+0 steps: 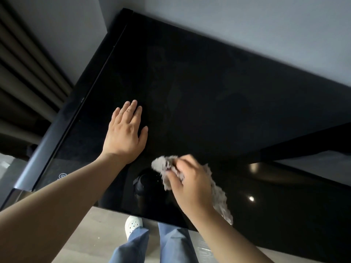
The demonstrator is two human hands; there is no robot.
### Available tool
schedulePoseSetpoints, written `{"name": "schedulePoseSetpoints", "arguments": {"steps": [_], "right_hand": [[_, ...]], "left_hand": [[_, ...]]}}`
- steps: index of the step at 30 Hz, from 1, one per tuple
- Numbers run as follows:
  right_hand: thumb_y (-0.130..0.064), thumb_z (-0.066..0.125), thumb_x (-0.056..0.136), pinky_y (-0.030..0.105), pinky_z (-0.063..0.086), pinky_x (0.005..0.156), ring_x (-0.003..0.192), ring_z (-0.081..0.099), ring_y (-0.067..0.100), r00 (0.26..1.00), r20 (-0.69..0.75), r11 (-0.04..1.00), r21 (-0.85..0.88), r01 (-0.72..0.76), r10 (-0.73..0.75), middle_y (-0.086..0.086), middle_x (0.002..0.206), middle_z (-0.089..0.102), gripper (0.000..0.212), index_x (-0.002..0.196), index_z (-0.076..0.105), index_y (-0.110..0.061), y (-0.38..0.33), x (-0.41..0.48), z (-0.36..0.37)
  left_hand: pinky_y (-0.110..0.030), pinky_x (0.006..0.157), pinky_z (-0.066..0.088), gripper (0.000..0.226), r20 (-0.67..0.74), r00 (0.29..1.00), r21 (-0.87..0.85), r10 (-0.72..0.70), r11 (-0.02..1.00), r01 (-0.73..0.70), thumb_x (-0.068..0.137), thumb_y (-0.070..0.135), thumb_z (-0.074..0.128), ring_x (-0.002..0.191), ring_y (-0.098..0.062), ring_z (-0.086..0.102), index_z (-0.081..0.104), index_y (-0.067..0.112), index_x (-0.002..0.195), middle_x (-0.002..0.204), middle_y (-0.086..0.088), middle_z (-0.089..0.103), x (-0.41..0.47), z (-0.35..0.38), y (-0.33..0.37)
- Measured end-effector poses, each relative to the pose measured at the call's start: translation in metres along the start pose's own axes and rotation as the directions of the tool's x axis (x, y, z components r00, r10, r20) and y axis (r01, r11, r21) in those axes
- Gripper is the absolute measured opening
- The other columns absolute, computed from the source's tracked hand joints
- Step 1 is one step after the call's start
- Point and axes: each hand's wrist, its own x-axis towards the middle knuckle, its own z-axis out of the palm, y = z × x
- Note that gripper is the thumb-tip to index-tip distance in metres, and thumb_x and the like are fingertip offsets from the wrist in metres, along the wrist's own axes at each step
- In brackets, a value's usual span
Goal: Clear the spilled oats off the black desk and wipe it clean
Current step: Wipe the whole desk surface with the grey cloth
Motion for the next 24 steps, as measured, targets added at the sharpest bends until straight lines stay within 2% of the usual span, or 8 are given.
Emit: {"name": "schedulePoseSetpoints", "arguments": {"steps": [2, 5, 7, 10, 13, 17, 21, 24], "right_hand": [[-0.029, 0.065, 0.083, 0.023, 0.047, 0.062, 0.072, 0.058, 0.006, 0.995, 0.070, 0.985, 0.156, -0.077, 0.066, -0.010, 0.082, 0.058, 0.013, 0.076, 0.065, -0.018, -0.003, -0.009, -0.012], [-0.026, 0.069, 0.081, 0.027, 0.038, 0.055, 0.059, 0.049, 0.006, 0.953, -0.105, 0.943, 0.208, -0.259, 0.285, -0.006, 0.069, 0.053, 0.030, 0.060, 0.047, -0.021, 0.014, 0.023, -0.041], [-0.029, 0.064, 0.086, 0.021, 0.033, 0.057, 0.066, 0.049, 0.006, 0.919, -0.201, 0.939, 0.128, -0.320, 0.340, -0.003, 0.079, 0.054, 0.028, 0.064, 0.047, -0.027, 0.029, 0.057, -0.058], [-0.039, 0.056, 0.092, 0.026, 0.034, 0.071, 0.095, 0.054, 0.021, 0.886, -0.268, 0.911, -0.063, -0.407, 0.378, 0.003, 0.107, 0.056, 0.025, 0.095, 0.064, -0.016, 0.039, 0.081, -0.043], [-0.045, 0.061, 0.087, 0.030, 0.036, 0.071, 0.094, 0.054, 0.025, 0.908, -0.351, 0.888, -0.307, -0.342, 0.228, 0.005, 0.109, 0.056, 0.036, 0.103, 0.064, -0.013, 0.021, 0.063, -0.010], [-0.026, 0.070, 0.080, 0.025, 0.037, 0.067, 0.082, 0.056, 0.022, 0.948, -0.313, 0.938, -0.307, -0.164, 0.063, 0.000, 0.097, 0.061, 0.016, 0.089, 0.065, -0.013, 0.003, 0.007, 0.013], [-0.023, 0.070, 0.081, 0.015, 0.036, 0.063, 0.078, 0.056, 0.007, 0.993, -0.065, 0.991, -0.078, -0.106, 0.101, -0.012, 0.091, 0.060, 0.005, 0.081, 0.067, -0.019, -0.015, -0.051, 0.013], [-0.024, 0.069, 0.081, 0.017, 0.039, 0.057, 0.067, 0.055, 0.002, 0.979, 0.001, 0.972, 0.124, -0.201, 0.202, -0.011, 0.074, 0.056, 0.025, 0.062, 0.053, -0.026, -0.025, -0.059, -0.011]], "left_hand": [[-0.040, 0.120, 0.011, 0.065, 0.016, 1.000, -0.037, -0.001, 0.999, 0.001, 0.092, 0.040, 0.033, 0.146, -0.029, 0.019, 0.038, 0.001, 0.143, 0.154, -0.016, 0.029, 0.002, -0.003, -0.001], [-0.039, 0.120, 0.008, 0.064, 0.064, 0.997, -0.048, 0.030, 0.998, -0.027, 0.091, 0.040, 0.037, 0.146, -0.029, 0.019, 0.040, 0.001, 0.142, 0.154, -0.016, 0.029, 0.000, -0.016, -0.003], [-0.044, 0.120, 0.011, 0.063, 0.062, 0.995, 0.027, 0.074, 0.997, -0.076, 0.092, 0.042, 0.035, 0.145, -0.029, 0.022, 0.044, 0.001, 0.140, 0.153, -0.015, 0.032, -0.015, -0.026, -0.005], [-0.046, 0.119, 0.015, 0.064, 0.090, 0.992, 0.024, 0.093, 0.995, -0.096, 0.093, 0.044, 0.033, 0.145, -0.028, 0.021, 0.045, 0.002, 0.139, 0.153, -0.013, 0.032, -0.059, -0.038, -0.007], [-0.044, 0.119, 0.015, 0.063, 0.115, 0.989, 0.010, 0.090, 0.996, -0.092, 0.094, 0.044, 0.032, 0.146, -0.025, 0.020, 0.044, 0.003, 0.141, 0.154, -0.011, 0.032, -0.100, -0.044, -0.015], [-0.041, 0.119, 0.014, 0.063, 0.128, 0.990, -0.005, 0.063, 0.998, -0.063, 0.095, 0.042, 0.032, 0.146, -0.025, 0.020, 0.041, 0.001, 0.143, 0.154, -0.012, 0.031, -0.125, -0.044, -0.037], [-0.035, 0.121, 0.008, 0.064, 0.093, 0.996, -0.095, 0.016, 0.995, -0.008, 0.095, 0.041, 0.033, 0.147, -0.023, 0.015, 0.036, 0.000, 0.145, 0.157, -0.012, 0.025, -0.134, -0.041, -0.048], [-0.034, 0.121, 0.005, 0.066, 0.091, 0.996, -0.077, 0.024, 0.997, -0.017, 0.094, 0.042, 0.034, 0.147, -0.025, 0.016, 0.037, 0.000, 0.144, 0.156, -0.012, 0.025, -0.135, -0.042, -0.041]]}}
